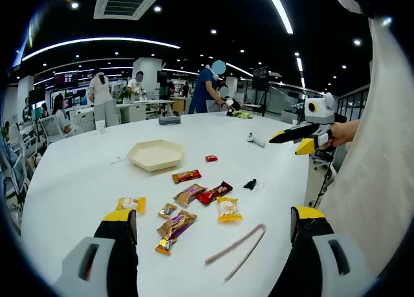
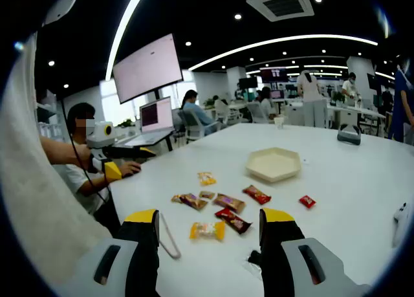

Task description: Place the target food into the container with the food tongs after gripping and lifting it, then release it inside without dropping or visibly crushing the food.

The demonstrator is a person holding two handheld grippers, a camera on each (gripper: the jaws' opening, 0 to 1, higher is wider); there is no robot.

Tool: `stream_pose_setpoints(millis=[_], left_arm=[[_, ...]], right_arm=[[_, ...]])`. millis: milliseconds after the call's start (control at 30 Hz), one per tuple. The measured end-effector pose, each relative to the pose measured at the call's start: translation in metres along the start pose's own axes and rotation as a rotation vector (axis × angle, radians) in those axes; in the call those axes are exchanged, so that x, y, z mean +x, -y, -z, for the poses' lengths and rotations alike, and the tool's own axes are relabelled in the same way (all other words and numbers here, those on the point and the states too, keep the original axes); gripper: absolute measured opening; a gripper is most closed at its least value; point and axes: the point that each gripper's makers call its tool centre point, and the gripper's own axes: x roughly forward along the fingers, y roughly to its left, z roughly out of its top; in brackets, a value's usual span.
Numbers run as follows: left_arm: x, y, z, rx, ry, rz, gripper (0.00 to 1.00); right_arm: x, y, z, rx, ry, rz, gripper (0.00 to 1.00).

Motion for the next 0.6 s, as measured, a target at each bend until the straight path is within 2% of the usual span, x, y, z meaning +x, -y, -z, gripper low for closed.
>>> stream_pose_setpoints(millis=[233,300,367,467,600], left_arm=[[0.008,0.003,0.017,0.014,-0.027,0.044,0.99],[0.011,0.006,0.021,0.016,-0.042,0.054,0.94],[0.013,0.007,0.021,0.017,-0.034,0.059,0.93],[0.019,0.010,0.019,-0.031,0.004,0.071,0.96],[0.026,0.012,0.025,-0.036,0.008,0.078,0.96]], right_arm=[[0.004,-0.005,0.003,-0.017,-0.025,-0.020,0.63],[0.004,-0.007,0.004,-0.020,-0.027,-0.023,0.63],[0.005,-0.010,0.005,-0.023,-0.034,-0.025,0.63],[0.006,-0.012,0.006,-0.026,-0.042,-0.024,0.63],[0.007,-0.012,0.005,-0.044,-0.055,-0.021,0.63]])
